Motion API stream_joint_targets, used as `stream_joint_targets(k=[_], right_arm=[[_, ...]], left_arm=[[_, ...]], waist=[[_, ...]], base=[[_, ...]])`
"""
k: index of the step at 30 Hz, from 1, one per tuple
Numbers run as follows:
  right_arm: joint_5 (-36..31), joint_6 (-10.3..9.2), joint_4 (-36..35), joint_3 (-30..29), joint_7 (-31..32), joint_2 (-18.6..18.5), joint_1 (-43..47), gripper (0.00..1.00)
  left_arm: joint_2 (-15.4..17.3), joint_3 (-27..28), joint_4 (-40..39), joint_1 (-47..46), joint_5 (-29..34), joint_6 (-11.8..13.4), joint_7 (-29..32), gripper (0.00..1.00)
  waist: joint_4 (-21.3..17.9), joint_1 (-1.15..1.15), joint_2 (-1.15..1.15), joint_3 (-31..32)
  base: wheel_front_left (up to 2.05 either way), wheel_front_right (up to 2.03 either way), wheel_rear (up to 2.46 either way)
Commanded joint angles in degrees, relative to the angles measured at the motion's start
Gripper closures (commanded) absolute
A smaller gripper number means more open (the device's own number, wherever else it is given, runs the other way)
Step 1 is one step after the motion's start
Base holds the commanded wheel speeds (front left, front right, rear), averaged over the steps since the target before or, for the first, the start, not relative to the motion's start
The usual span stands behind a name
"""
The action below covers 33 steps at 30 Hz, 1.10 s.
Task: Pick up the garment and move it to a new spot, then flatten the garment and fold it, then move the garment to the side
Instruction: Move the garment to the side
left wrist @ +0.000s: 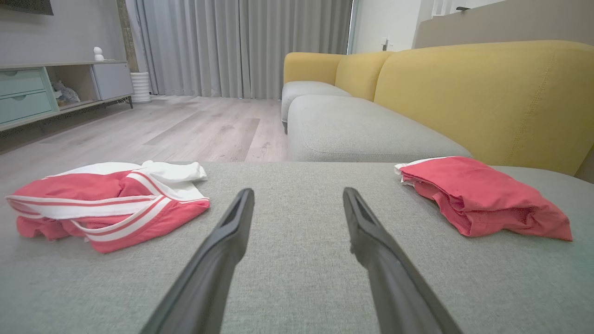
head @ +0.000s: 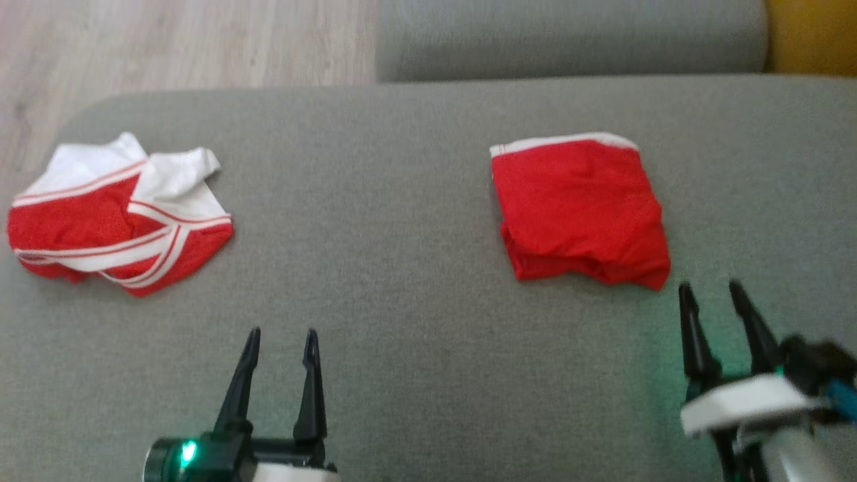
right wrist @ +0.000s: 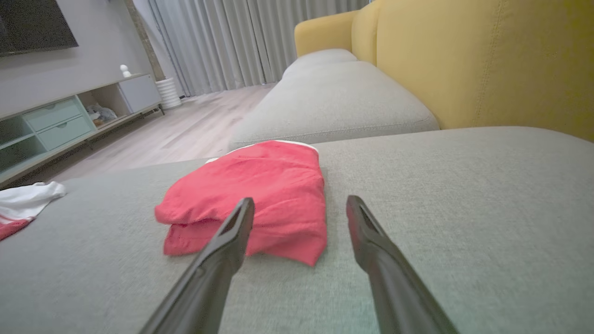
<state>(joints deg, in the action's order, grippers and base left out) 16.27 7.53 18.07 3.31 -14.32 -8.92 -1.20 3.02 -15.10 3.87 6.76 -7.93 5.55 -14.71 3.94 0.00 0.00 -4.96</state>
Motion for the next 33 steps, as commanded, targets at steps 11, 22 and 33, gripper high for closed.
stream_joint_targets(k=[11, 22, 33], right_arm=[[6.07, -0.04, 9.52, 3.91, 16.82, -5.78, -21.54, 0.00], [21.08, -0.04, 16.46, 11.58, 26.00, -10.84, -28.03, 1.00], [25.60, -0.04, 12.09, 17.49, 22.15, -21.68, -30.20, 1.00]], left_arm=[[-0.14, -0.98, -2.29, -7.71, 0.75, 0.26, -0.29, 0.00], [-0.14, -2.48, -2.18, -11.60, -0.03, 0.45, -0.29, 0.00], [-0.14, -0.42, -3.93, -13.81, 2.01, -0.24, -0.29, 0.00]], waist=[[0.61, 0.00, 0.00, -8.94], [2.43, 0.00, 0.00, -12.08], [-6.80, 0.00, 0.00, -16.87]], base=[[0.00, 0.00, 0.00], [0.00, 0.00, 0.00], [0.00, 0.00, 0.00]])
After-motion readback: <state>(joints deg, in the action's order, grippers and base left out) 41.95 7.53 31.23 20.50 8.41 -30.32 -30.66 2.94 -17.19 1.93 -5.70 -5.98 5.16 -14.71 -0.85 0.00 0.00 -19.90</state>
